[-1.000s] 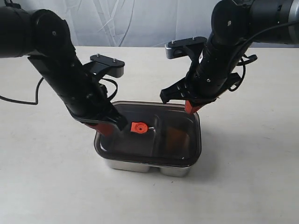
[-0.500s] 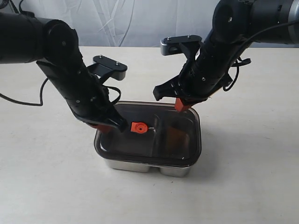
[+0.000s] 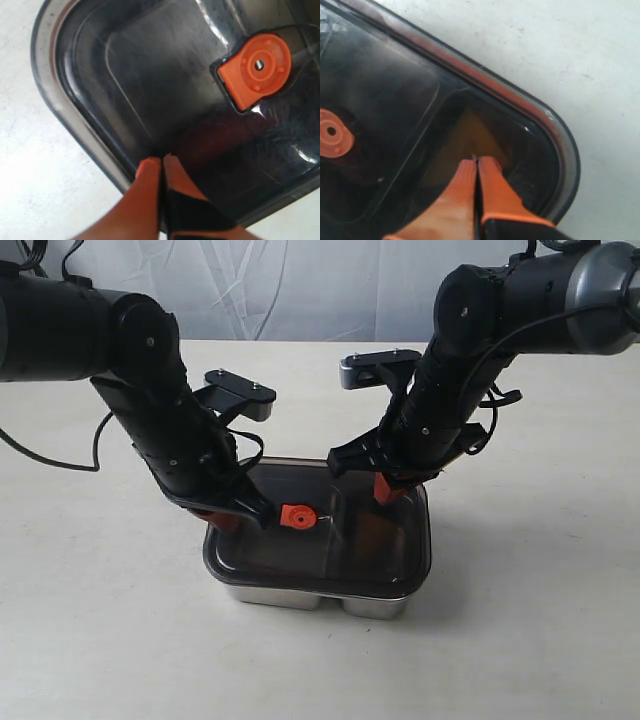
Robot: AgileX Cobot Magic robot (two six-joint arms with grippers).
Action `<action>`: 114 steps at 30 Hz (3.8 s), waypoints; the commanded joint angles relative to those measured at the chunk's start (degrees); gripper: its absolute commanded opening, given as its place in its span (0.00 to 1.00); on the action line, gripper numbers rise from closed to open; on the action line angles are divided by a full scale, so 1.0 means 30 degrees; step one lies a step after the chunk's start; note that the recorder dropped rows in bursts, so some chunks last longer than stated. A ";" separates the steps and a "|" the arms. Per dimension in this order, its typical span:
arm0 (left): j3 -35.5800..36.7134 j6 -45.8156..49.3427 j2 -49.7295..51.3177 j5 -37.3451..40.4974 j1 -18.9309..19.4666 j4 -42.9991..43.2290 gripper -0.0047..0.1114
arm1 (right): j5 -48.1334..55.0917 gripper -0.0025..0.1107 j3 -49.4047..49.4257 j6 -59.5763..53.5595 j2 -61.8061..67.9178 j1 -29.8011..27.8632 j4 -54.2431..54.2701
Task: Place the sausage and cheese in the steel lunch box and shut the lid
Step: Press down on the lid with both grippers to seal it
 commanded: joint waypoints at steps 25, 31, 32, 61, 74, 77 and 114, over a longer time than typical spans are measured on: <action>-0.2192 -0.2561 0.1370 -0.4736 0.1418 0.3300 0.04 | 0.0195 0.01 0.0127 -0.0089 -0.0572 -0.0096 -0.0154; -0.2192 -0.2484 0.1370 -0.3456 0.1384 0.2966 0.04 | 0.0277 0.01 0.0127 -0.0089 -0.0694 -0.0096 -0.0187; -0.2192 -0.2484 0.1370 -0.3410 0.1384 0.2966 0.04 | 0.0277 0.01 0.0127 -0.0089 -0.0694 -0.0096 -0.0187; -0.2192 -0.1526 0.1370 -0.2772 0.0645 0.2149 0.04 | 0.0329 0.01 0.0127 -0.0017 -0.1965 -0.0096 -0.0190; -0.2192 -0.2165 -0.0046 -0.3005 0.0680 0.3874 0.04 | -0.0153 0.01 0.0127 0.0191 -0.1888 -0.0096 -0.0856; -0.2192 -0.2520 -0.1007 -0.2864 0.0680 0.4172 0.04 | 0.0122 0.01 0.0127 0.0191 -0.1660 -0.0096 -0.1156; -0.0571 0.0538 0.1010 -0.0945 0.0642 -0.0567 0.04 | 0.1253 0.01 0.0127 0.0591 -0.0016 -0.0096 -0.1542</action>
